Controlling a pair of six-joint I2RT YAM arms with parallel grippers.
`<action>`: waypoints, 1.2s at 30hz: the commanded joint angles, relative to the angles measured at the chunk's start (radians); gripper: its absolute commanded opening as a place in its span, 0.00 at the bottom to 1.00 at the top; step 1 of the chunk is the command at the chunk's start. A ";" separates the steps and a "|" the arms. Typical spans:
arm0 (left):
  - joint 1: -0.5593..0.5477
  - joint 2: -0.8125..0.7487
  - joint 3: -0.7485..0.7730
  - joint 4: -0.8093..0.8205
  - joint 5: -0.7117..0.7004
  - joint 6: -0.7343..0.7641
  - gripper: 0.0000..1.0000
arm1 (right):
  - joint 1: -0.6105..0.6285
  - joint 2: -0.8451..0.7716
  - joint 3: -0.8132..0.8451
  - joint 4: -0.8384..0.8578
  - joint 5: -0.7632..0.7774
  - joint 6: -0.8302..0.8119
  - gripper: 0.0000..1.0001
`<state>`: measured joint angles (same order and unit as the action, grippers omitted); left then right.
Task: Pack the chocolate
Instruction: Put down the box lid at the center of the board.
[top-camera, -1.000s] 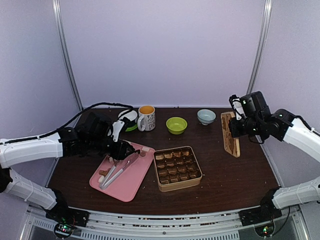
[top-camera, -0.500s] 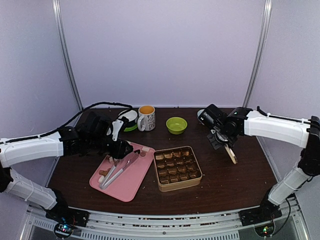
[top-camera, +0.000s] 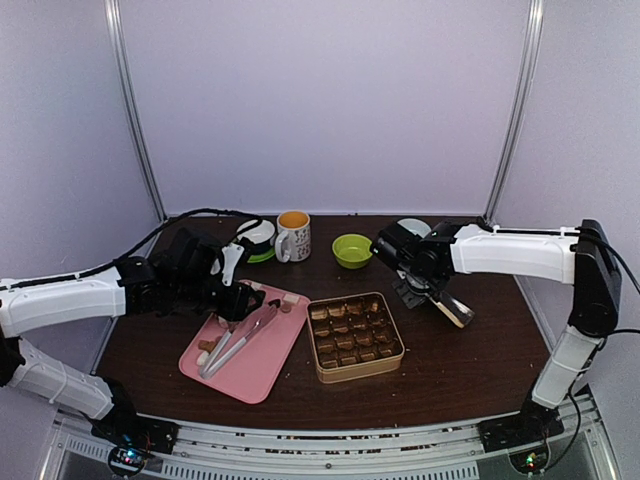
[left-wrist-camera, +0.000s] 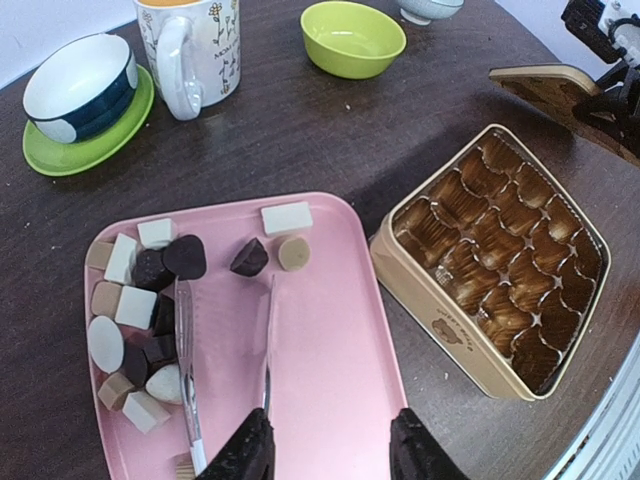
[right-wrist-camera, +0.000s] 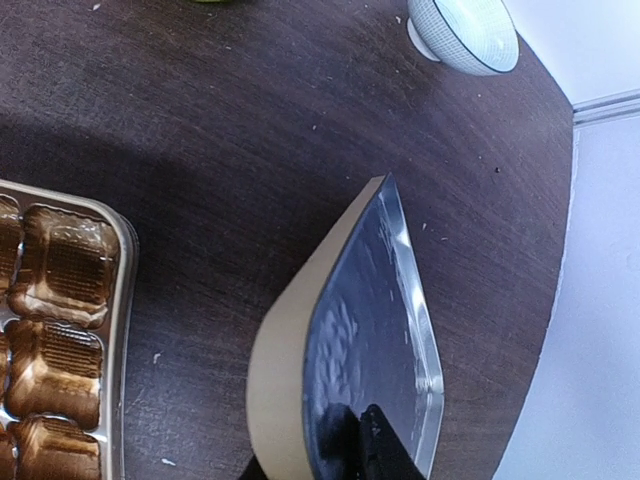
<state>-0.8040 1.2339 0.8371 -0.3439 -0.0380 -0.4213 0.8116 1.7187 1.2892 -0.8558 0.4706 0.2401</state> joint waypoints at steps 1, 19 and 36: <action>0.006 -0.018 -0.018 0.036 -0.010 -0.002 0.42 | 0.008 0.011 0.027 0.057 -0.093 0.045 0.19; 0.006 -0.032 -0.049 0.043 -0.002 0.002 0.43 | 0.007 0.018 0.012 0.165 -0.243 0.080 0.27; 0.006 -0.051 -0.068 0.023 0.005 -0.020 0.46 | -0.001 -0.007 -0.002 0.211 -0.267 0.096 0.44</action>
<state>-0.8040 1.2140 0.7803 -0.3393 -0.0402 -0.4290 0.8131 1.7267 1.2896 -0.6739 0.2192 0.3206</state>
